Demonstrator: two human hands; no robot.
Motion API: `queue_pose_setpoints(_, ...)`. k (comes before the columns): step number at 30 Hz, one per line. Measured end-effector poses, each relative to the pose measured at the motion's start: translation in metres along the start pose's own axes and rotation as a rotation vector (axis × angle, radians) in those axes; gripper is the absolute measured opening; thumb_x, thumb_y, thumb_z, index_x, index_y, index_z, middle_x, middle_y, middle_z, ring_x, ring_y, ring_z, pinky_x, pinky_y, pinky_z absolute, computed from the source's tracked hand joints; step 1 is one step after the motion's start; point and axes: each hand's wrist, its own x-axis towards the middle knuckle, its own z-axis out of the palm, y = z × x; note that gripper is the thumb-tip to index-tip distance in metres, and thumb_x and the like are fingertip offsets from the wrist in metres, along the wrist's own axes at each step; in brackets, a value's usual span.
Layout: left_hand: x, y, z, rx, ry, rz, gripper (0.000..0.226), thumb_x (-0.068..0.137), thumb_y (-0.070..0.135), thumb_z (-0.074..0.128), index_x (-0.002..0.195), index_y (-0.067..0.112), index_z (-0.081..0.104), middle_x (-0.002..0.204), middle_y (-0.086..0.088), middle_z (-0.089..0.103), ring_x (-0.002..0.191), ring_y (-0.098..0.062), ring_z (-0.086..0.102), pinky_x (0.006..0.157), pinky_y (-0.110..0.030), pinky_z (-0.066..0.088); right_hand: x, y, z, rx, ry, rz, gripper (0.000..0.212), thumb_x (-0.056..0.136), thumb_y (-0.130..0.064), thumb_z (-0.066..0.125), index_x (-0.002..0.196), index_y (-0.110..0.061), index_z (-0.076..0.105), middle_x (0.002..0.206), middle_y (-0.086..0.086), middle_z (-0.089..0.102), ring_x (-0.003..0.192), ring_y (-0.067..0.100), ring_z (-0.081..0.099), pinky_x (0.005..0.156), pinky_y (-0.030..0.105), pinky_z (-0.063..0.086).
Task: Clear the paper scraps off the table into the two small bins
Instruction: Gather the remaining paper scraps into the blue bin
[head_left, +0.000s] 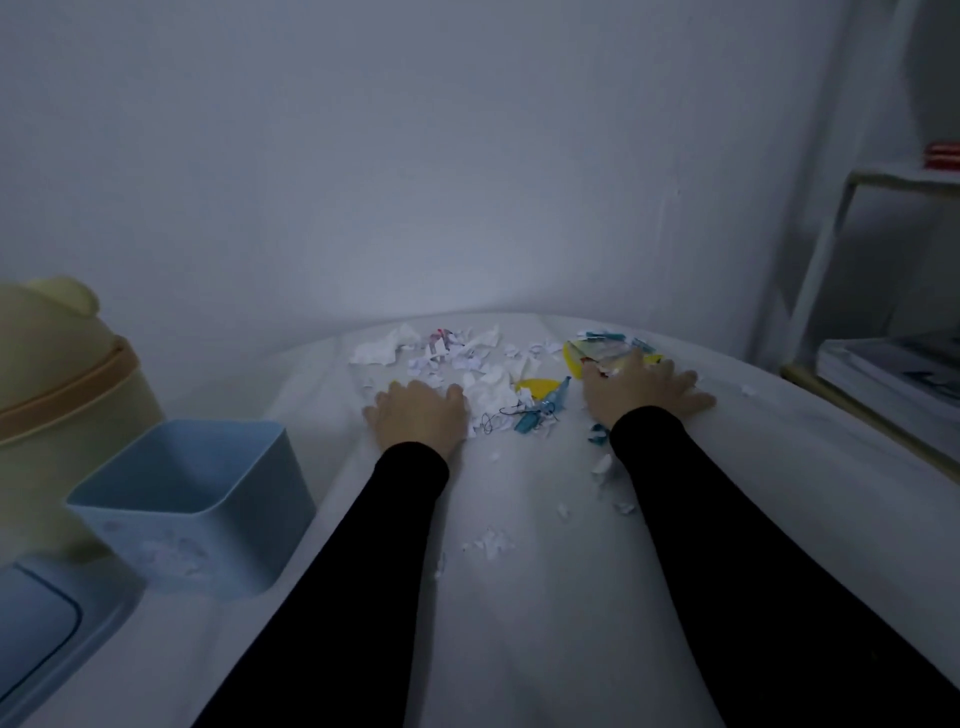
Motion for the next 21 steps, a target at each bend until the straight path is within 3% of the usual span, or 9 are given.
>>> queue_pose_setpoints(3,-0.012,0.009,-0.003,-0.027,0.076,0.08,0.045,0.093,0.042,0.034,0.105,0.011,0.065,0.113,-0.01,0.065,0.11,-0.027,0.056,0.098,-0.039,0.028,-0.011,-0.004,-0.002,0.017,0.073,-0.133,0.062,0.09,-0.057,0.033,0.138,-0.02,0.043,0.142,0.011,0.04,0.129,0.033,0.038,0.105,0.05,0.026)
queue_pose_setpoints(6,-0.015,0.008,-0.01,-0.174,0.215,0.062,0.037,0.091,0.035,0.04,0.112,0.02,0.066,0.114,-0.008,0.065,0.108,-0.029,0.057,0.097,-0.038,0.03,-0.015,0.001,-0.013,0.133,0.225,-0.204,0.047,0.091,-0.046,0.042,0.126,-0.018,0.054,0.131,0.01,0.045,0.122,0.031,0.041,0.097,0.044,0.033)
queue_pose_setpoints(9,-0.012,0.007,-0.015,-0.404,0.244,0.009,0.034,0.091,0.022,0.042,0.118,0.019,0.062,0.123,-0.011,0.059,0.114,-0.032,0.052,0.097,-0.039,0.034,-0.011,0.011,-0.018,0.133,0.269,-0.145,0.044,0.089,-0.043,0.045,0.124,-0.021,0.057,0.129,0.009,0.044,0.123,0.03,0.038,0.098,0.044,0.032)
queue_pose_setpoints(12,-0.004,0.016,-0.024,-0.56,0.209,-0.058,0.036,0.092,0.019,0.04,0.123,0.02,0.058,0.133,-0.01,0.051,0.124,-0.031,0.044,0.103,-0.04,0.031,0.0,0.014,-0.019,0.084,0.183,-0.036,0.053,0.085,-0.045,0.046,0.132,-0.02,0.051,0.143,0.012,0.032,0.135,0.038,0.024,0.108,0.054,0.021)
queue_pose_setpoints(15,0.006,0.027,-0.022,-0.455,0.155,-0.028,0.037,0.094,0.029,0.038,0.126,0.022,0.054,0.138,-0.009,0.045,0.127,-0.031,0.038,0.104,-0.041,0.028,0.005,0.015,-0.019,0.055,0.031,0.083,0.065,0.086,-0.049,0.044,0.144,-0.023,0.031,0.158,0.013,0.006,0.142,0.047,0.001,0.113,0.061,0.004)
queue_pose_setpoints(21,0.027,0.029,-0.003,-0.234,0.061,-0.023,0.05,0.092,0.046,0.037,0.134,0.021,0.047,0.143,-0.009,0.037,0.13,-0.031,0.032,0.105,-0.045,0.025,0.005,0.007,-0.012,0.068,-0.004,0.04,0.068,0.088,-0.051,0.041,0.147,-0.024,0.024,0.157,0.012,0.011,0.139,0.047,0.014,0.112,0.06,0.008)
